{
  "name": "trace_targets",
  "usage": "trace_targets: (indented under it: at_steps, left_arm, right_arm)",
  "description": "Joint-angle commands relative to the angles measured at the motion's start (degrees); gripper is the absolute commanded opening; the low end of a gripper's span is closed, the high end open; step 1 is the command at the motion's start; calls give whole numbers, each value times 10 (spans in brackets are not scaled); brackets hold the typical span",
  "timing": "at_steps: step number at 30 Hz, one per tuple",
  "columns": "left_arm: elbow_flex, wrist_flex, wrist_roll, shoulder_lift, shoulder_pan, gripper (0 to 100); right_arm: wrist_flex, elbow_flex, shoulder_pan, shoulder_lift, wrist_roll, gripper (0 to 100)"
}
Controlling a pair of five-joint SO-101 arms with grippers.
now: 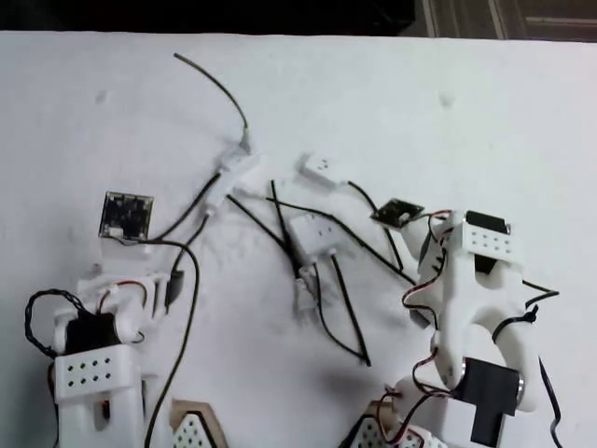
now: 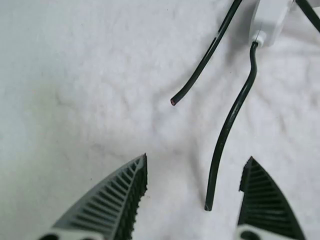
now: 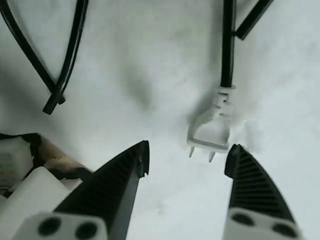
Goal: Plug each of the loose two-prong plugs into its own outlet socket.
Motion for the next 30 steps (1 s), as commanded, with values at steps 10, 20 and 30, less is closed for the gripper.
trace_targets:
  at_steps: [10,20,30]
  left_arm:
    - [-17,-12,2,-9,-3,298]
    - [-17,-12,2,-9,-3,298]
    - [-16,-12,2,-9,-4,298]
  right_arm:
    - [10,126,-62,-230,1,247]
    - [-93,186,-62,-232,1,247]
    - [-137,186,-41,-196,4,247]
